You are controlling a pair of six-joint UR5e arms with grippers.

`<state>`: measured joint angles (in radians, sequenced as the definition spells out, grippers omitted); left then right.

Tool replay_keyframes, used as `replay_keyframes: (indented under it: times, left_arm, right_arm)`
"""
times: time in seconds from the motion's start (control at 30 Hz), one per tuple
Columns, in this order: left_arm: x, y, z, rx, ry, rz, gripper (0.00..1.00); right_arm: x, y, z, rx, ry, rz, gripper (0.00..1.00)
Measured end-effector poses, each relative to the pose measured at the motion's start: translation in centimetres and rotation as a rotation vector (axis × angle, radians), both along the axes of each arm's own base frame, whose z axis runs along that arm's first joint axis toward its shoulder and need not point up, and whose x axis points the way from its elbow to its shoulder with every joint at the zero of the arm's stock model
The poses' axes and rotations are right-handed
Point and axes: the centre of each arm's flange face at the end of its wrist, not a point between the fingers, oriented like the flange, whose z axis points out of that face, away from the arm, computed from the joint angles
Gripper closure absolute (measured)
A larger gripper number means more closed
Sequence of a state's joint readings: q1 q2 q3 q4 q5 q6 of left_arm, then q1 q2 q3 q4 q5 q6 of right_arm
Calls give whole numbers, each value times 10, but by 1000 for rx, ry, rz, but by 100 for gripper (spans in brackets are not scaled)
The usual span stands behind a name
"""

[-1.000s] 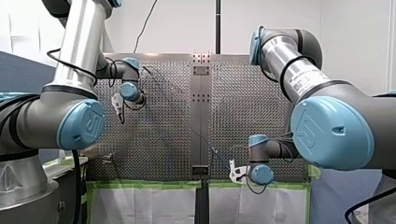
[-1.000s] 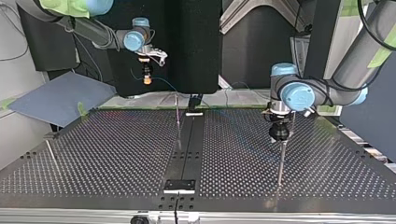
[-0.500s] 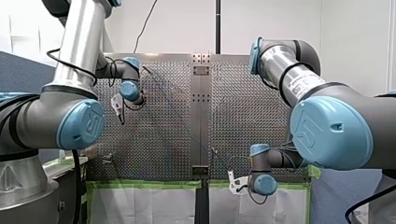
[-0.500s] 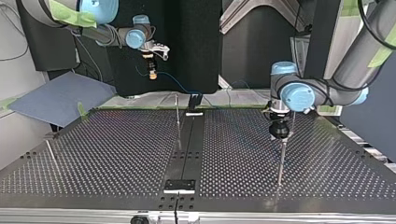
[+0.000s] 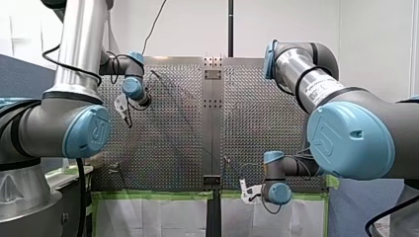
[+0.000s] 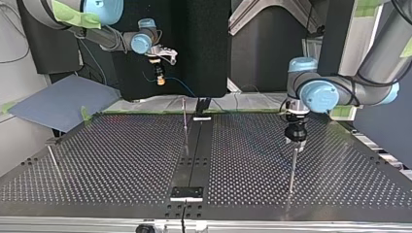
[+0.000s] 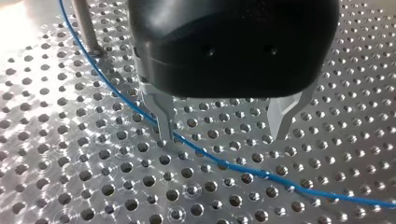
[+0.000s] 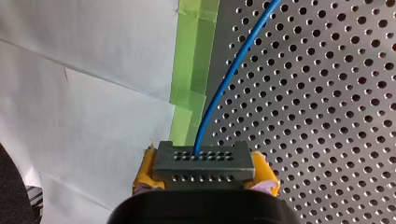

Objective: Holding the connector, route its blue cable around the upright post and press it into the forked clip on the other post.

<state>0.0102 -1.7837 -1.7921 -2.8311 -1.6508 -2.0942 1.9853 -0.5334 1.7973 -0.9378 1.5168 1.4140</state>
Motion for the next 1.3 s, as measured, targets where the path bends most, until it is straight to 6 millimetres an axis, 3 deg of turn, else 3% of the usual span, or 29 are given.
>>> replay_keyframes:
  times: [0.37,0.57,0.87,1.3]
  left_arm:
    - [-36,15,5,36,56,46,0]
    - [-55,20,26,97,73,50,0]
    - [-67,16,76,170,34,9,0]
    - [-89,11,167,271,-67,-22,0]
  right_arm:
    - [2,-3,1,8,-3,1,100]
    - [2,-3,1,12,-10,-1,100]
    - [4,-2,1,14,-13,2,100]
    - [5,-1,1,15,-14,8,100]
